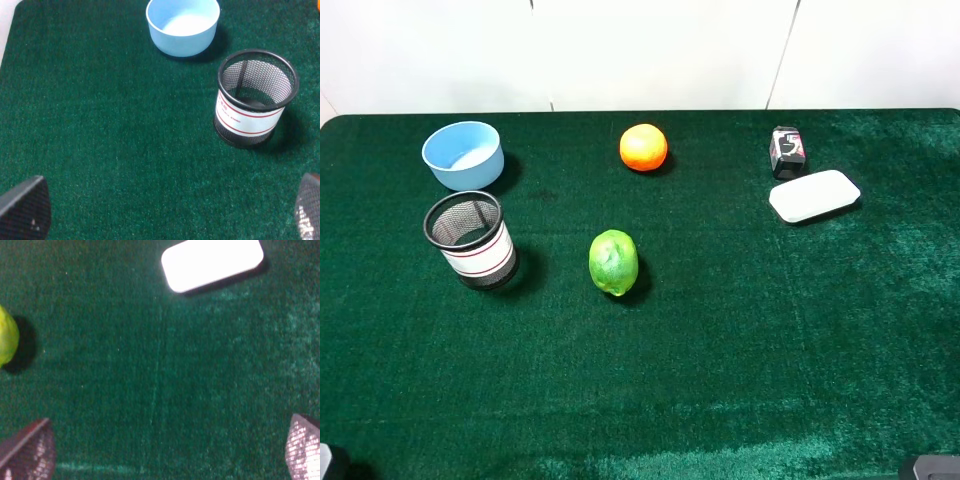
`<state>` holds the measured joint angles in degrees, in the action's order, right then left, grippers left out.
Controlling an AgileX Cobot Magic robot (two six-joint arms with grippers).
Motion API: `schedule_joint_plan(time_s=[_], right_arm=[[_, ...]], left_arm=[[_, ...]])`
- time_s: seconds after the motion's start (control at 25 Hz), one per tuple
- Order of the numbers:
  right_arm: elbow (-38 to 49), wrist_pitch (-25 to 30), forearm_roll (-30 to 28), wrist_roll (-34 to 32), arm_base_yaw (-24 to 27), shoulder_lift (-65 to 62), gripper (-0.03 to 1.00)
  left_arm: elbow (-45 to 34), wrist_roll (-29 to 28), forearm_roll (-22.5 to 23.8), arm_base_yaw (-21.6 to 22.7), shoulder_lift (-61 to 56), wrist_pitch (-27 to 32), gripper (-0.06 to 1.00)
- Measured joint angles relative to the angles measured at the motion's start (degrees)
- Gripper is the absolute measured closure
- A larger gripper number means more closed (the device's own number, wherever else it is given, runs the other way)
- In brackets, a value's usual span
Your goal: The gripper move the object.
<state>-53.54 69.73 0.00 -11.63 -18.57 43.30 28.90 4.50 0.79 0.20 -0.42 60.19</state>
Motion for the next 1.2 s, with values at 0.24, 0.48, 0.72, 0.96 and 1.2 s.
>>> schedule_joint_plan(time_s=[0.24, 0.48, 0.72, 0.96, 1.2], right_arm=[[9.75, 0.1, -1.29, 2.24, 8.18, -17.23, 0.28], [16.52, -3.17, -1.83, 8.77, 17.01, -34.14, 0.28], [20.91, -6.66, -1.89, 10.37, 20.43, -43.18, 0.28], [24.77, -10.71, -2.25, 10.34, 20.74, -43.66, 0.28], [25.35, -10.81, -2.5, 10.34, 20.74, -43.69, 0.28]], left_arm=[[0.0, 0.0, 0.0, 0.0, 0.0, 0.0, -0.05], [0.0, 0.0, 0.0, 0.0, 0.0, 0.0, -0.05], [0.0, 0.0, 0.0, 0.0, 0.0, 0.0, -0.05], [0.0, 0.0, 0.0, 0.0, 0.0, 0.0, -0.05], [0.0, 0.0, 0.0, 0.0, 0.0, 0.0, -0.05]])
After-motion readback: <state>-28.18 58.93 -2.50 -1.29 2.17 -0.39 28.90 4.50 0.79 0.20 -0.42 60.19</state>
